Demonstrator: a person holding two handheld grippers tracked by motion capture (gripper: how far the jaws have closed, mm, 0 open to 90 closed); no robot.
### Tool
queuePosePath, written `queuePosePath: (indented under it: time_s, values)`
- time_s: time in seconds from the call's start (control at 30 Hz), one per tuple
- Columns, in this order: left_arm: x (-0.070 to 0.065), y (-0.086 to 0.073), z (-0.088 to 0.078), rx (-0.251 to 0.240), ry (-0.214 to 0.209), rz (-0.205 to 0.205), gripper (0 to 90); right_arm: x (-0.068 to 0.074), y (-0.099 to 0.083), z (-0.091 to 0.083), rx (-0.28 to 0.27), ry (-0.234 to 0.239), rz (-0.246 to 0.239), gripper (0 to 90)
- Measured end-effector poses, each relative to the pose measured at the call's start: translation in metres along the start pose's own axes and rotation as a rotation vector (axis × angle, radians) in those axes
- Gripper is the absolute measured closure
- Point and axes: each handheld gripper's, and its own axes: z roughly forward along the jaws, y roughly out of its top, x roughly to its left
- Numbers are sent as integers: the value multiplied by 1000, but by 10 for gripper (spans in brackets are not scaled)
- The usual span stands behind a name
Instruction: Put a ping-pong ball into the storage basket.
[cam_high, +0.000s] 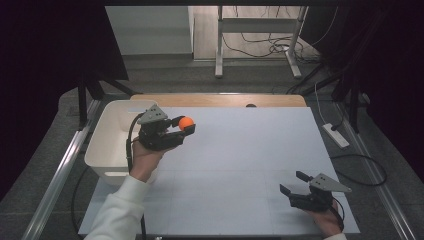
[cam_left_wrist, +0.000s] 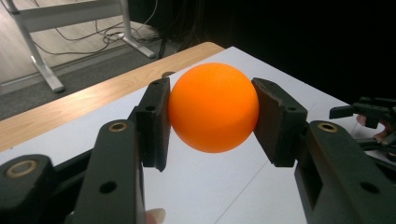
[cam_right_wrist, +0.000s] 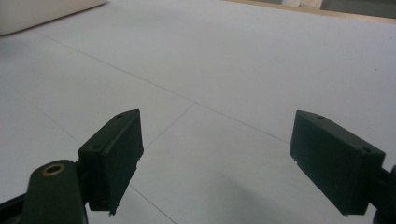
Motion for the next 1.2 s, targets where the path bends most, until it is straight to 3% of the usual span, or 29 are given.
queuePosePath:
  time_s: [0.67,1.2]
  values:
    - [22,-2,-20,-24,68,-40,504,0,0,0,2,-1,-1,172]
    - [28,0,-29,-33,98,-48,504,0,0,1,3,-1,-1,172]
